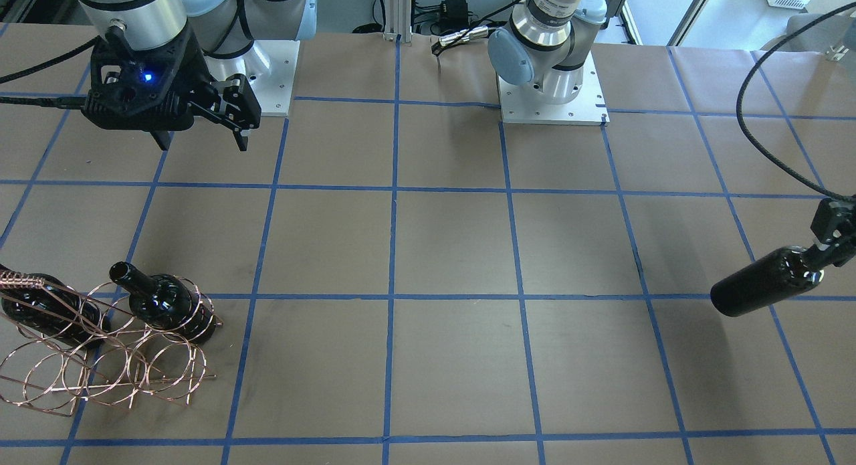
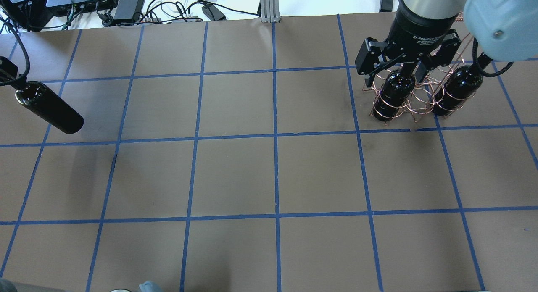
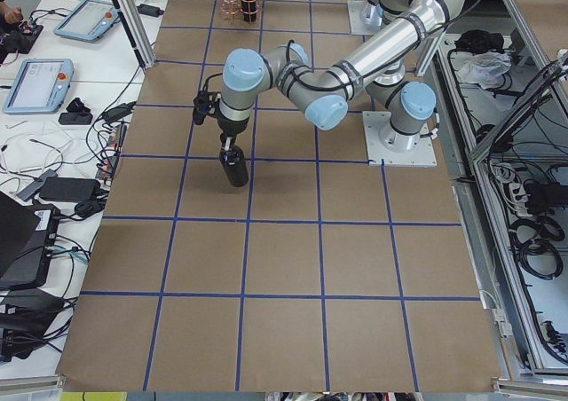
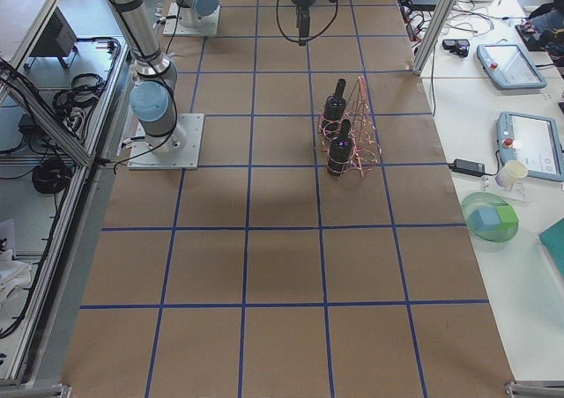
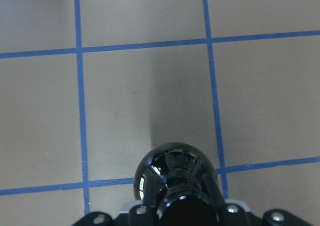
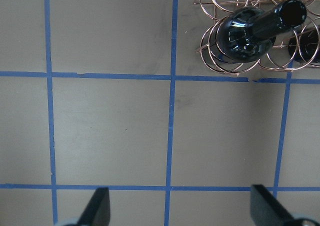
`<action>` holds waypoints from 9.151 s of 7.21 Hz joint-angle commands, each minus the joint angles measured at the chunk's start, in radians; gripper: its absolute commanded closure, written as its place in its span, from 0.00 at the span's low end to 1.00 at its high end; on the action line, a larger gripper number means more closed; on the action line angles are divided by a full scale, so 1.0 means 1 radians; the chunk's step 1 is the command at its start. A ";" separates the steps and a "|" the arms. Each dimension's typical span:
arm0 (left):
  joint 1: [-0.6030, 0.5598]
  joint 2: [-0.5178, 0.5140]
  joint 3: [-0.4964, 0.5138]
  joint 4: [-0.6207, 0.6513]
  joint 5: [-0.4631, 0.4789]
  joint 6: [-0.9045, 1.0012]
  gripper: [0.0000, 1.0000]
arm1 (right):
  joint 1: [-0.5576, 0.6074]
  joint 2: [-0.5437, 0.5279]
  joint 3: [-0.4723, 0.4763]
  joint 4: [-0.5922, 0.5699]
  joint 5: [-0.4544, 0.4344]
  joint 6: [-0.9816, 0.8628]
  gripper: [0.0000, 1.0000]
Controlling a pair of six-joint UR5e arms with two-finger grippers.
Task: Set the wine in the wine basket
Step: 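Carry the held dark bottle with the left gripper toward the table center, then lower the dark bottle onto the table and open the left gripper, then raise the left gripper away while the right gripper releases the basket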
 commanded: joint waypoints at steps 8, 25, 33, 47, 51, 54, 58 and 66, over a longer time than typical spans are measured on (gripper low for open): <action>-0.570 0.320 -0.362 -0.030 0.150 -0.655 1.00 | 0.000 0.004 0.007 0.000 -0.018 -0.009 0.00; -0.856 0.297 -0.433 0.046 0.406 -1.563 1.00 | 0.001 0.005 0.033 -0.026 -0.021 -0.009 0.00; -0.844 0.295 -0.436 -0.002 0.402 -1.559 1.00 | 0.001 0.005 0.033 -0.026 -0.021 -0.009 0.00; -0.802 0.289 -0.441 0.020 0.385 -1.524 1.00 | 0.001 0.009 0.042 -0.026 -0.021 -0.009 0.00; -0.802 0.286 -0.441 0.016 0.386 -1.524 0.79 | 0.001 0.009 0.042 -0.027 -0.018 -0.009 0.00; -0.802 0.285 -0.444 0.015 0.386 -1.525 0.49 | 0.001 0.009 0.042 -0.027 -0.018 -0.009 0.00; -0.802 0.282 -0.441 0.015 0.392 -1.524 0.23 | 0.001 0.009 0.042 -0.027 -0.018 -0.009 0.00; -0.315 0.220 -0.023 -0.417 0.305 -0.651 0.00 | 0.001 0.009 0.042 -0.029 -0.037 -0.007 0.00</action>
